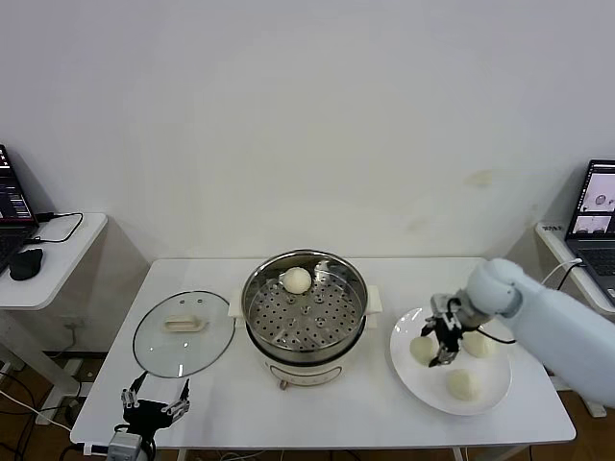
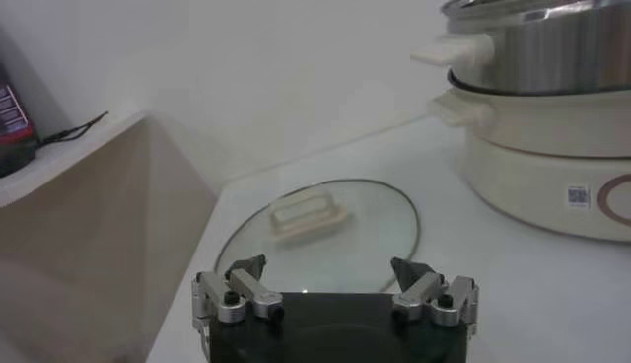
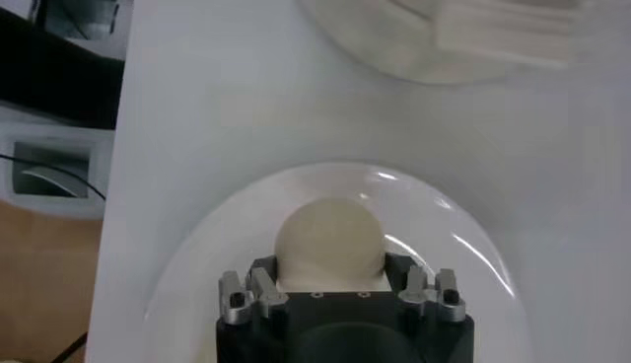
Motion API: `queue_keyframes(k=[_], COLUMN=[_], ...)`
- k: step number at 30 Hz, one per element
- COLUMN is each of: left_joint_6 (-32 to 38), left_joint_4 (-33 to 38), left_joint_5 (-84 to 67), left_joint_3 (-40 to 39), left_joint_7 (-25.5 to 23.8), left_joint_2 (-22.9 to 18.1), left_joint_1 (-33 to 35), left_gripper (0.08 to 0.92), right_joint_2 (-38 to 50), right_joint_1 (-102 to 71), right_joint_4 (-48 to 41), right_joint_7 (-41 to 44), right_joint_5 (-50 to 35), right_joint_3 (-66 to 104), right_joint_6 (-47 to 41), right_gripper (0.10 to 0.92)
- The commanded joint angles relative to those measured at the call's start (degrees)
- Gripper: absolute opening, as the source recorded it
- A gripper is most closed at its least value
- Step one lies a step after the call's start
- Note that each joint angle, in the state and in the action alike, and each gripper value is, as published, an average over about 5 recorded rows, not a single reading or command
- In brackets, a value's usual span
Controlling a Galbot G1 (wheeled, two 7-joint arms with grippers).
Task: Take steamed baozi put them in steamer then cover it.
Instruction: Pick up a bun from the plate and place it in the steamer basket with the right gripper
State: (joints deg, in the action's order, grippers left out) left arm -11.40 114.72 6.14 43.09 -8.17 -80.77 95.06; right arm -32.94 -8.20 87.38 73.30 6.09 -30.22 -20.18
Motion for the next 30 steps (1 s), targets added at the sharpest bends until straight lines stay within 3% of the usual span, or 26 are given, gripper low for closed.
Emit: queue_keyframes(k=[1, 6, 15, 22, 30], left_joint_6=[-0.03, 0.15, 0.5, 0.56, 0.51], left_joint_4=[-0.03, 0.27, 1.44, 1.85, 1.6], left_joint_5=[-0.09, -0.44, -1.25, -1.44, -1.8], left_joint_3=[-0.18, 0.04, 1.22, 1.38, 2.67], left_joint_7=[0.05, 0.18, 0.57, 0.59, 0.51], left_joint_2=[0.15, 0.29, -0.35, -0.67, -1.11], left_joint_1=[-0.42, -0.9, -1.05, -1.29, -1.5], left_gripper=[0.823, 0.823, 0.823, 0.823, 0.823], right_joint_2=[4.81, 2.55, -13.88, -25.85, -37.48], right_joint_1=[12.21, 27.13, 41.94, 43.35, 37.93], right_joint_4=[2.48, 2.91, -3.33, -7.82, -15.4], right_joint_7=[1.52, 2.77, 2.46, 1.95, 1.67], right_joint_5=[-6.16, -12.8, -20.36, -23.89, -21.44], right_joint_3=[-4.13, -15.31, -26.97, -29.16, -27.72], right_joint_6=[-0.79, -3.33, -7.52, -9.75, -9.62], right_gripper=[0.661, 0.662, 0.662, 0.662, 0.662])
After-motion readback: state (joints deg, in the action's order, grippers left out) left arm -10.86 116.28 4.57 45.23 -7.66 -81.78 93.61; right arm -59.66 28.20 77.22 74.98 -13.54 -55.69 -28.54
